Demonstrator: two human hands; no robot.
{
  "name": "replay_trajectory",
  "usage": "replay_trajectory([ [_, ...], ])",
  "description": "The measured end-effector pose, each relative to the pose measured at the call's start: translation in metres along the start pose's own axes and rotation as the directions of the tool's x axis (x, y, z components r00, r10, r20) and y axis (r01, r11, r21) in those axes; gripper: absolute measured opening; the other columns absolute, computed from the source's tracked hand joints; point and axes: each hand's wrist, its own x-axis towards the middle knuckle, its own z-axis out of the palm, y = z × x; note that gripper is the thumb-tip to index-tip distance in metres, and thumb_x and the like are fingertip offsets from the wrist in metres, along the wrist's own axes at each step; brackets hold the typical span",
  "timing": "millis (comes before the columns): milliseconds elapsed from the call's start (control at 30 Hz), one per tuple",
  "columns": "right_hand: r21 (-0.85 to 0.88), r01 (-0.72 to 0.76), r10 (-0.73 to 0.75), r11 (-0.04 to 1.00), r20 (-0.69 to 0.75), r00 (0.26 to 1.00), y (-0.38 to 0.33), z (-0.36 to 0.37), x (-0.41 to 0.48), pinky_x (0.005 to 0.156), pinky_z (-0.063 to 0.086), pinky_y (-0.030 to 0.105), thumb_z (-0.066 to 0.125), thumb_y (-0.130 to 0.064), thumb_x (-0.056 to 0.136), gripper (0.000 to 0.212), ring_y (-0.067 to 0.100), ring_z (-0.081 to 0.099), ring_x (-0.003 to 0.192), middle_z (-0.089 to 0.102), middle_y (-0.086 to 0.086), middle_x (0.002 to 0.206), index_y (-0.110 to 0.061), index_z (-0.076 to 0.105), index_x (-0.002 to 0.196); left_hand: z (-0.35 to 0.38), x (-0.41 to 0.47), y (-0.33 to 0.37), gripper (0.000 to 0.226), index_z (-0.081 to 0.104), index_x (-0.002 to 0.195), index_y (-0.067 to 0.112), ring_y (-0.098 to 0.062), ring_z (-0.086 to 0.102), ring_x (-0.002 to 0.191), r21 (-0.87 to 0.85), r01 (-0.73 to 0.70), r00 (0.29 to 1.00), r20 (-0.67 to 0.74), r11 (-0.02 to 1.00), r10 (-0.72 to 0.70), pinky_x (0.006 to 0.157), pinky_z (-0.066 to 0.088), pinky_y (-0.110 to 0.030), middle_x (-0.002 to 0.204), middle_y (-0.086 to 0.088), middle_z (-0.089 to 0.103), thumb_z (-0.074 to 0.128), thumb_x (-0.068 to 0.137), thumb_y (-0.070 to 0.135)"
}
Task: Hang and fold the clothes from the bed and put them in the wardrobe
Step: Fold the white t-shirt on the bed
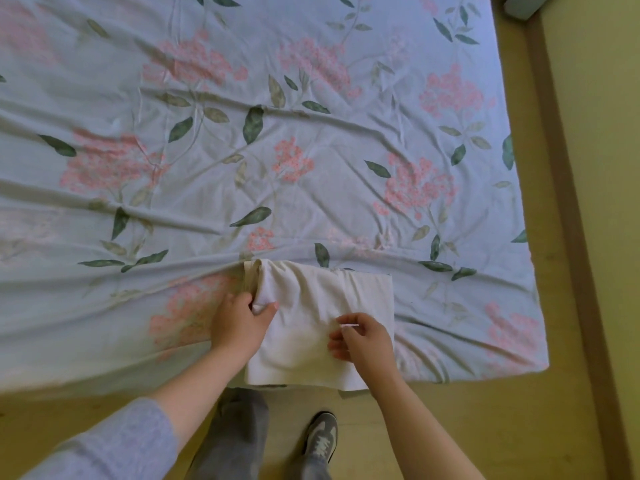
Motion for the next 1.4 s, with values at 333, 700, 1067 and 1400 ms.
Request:
replay_trajectory([
  [333,0.033,0.027,-0.025,0.999,-0.061,0.998,0.012,-0.018,0.001,0.065,0.058,0.027,0.045,0.0,0.094,0.022,0.019,0.07,0.07,0.072,0.011,0.084,-0.01,0.064,0.099,0.009,-0.011,0.008,0.027,0.055,0.1,0.015,-0.019,0.055,0.077,-0.188,0.058,0.993,-0.088,0.98,-0.076,0.057,0.036,-0.028,0.09,0.0,0.059,0.069,0.086,0.033],
  [700,-0.181,0.119,-0.175,0.976,-0.336,0.925,0.014,-0.023,0.003,0.059,0.047,0.026,0.05,-0.012,0.092,0.02,0.011,0.059,0.07,0.067,-0.004,0.082,-0.02,0.064,0.104,-0.003,-0.01,-0.005,0.019,0.066,0.069,0.019,-0.009,0.055,0.06,-0.241,-0.004,0.942,-0.327,0.971,-0.077,0.05,0.032,-0.022,0.064,0.009,0.062,0.072,0.084,0.029],
  [1067,-0.168,-0.023,0.0,0.986,-0.138,0.99,0.017,-0.051,0.044,0.067,0.047,0.029,0.065,-0.047,0.088,0.041,0.011,0.058,0.088,0.059,-0.008,0.1,-0.022,0.052,0.116,0.015,0.029,-0.012,0.025,0.047,0.085,0.009,-0.021,0.045,0.064,-0.346,0.298,0.949,0.007,0.89,-0.315,0.054,0.031,-0.031,0.075,-0.008,0.051,0.046,0.1,0.029],
  [1400,-0.168,0.221,-0.254,0.961,-0.208,0.945,0.009,-0.05,0.019,0.06,0.04,0.032,0.053,-0.039,0.098,0.038,0.018,0.051,0.068,0.056,0.005,0.078,-0.002,0.054,0.089,-0.003,0.008,0.006,0.021,0.053,0.095,0.011,-0.015,0.048,0.071,-0.414,0.163,0.966,-0.115,0.896,-0.229,0.058,0.031,-0.028,0.081,0.0,0.053,0.043,0.101,0.029],
])
